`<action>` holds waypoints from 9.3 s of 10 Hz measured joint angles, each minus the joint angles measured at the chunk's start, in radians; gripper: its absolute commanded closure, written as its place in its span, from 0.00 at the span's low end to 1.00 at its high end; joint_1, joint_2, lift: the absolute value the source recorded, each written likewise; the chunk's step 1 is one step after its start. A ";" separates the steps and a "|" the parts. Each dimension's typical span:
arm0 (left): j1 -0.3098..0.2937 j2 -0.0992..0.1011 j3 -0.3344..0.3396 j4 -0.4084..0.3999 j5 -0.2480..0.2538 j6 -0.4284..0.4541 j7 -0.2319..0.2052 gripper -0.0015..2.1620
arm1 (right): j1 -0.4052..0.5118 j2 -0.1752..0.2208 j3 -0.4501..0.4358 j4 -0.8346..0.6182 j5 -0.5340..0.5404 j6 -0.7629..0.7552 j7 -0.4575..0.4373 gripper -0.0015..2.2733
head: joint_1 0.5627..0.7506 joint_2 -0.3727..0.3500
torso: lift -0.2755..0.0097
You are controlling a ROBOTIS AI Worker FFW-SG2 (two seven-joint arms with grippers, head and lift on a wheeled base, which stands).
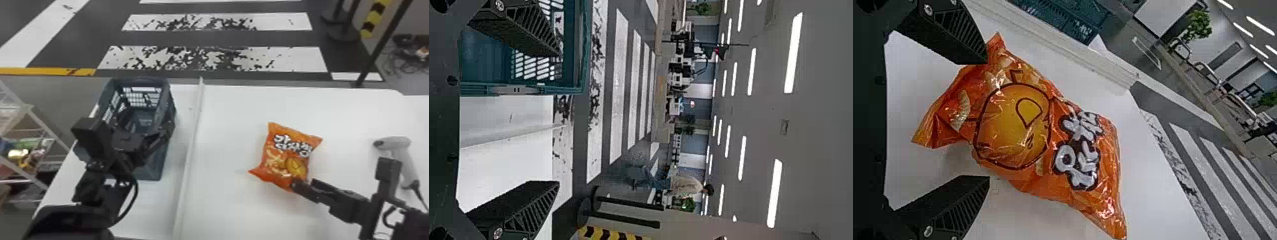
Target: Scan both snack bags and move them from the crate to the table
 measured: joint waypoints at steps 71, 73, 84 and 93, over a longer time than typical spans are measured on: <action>0.008 0.014 0.004 0.058 0.014 -0.003 -0.014 0.04 | 0.091 -0.250 0.249 -0.259 0.541 -0.029 -0.025 0.99 | 0.70 0.58 | 0.66; 0.009 0.014 0.004 0.058 0.014 -0.004 -0.014 0.04 | 0.069 -0.250 0.277 -0.201 0.551 -0.048 -0.027 0.99 | 0.70 0.59 | 0.66; 0.014 0.014 0.003 0.048 0.015 -0.011 -0.014 0.04 | 0.072 -0.250 0.310 -0.417 0.516 0.001 0.001 0.99 | 0.70 0.70 | 0.66; -0.022 0.023 -0.033 0.044 0.002 0.049 -0.014 0.04 | -0.227 -0.171 0.523 -0.021 0.598 -0.117 -0.067 0.99 | 0.70 0.73 | 0.66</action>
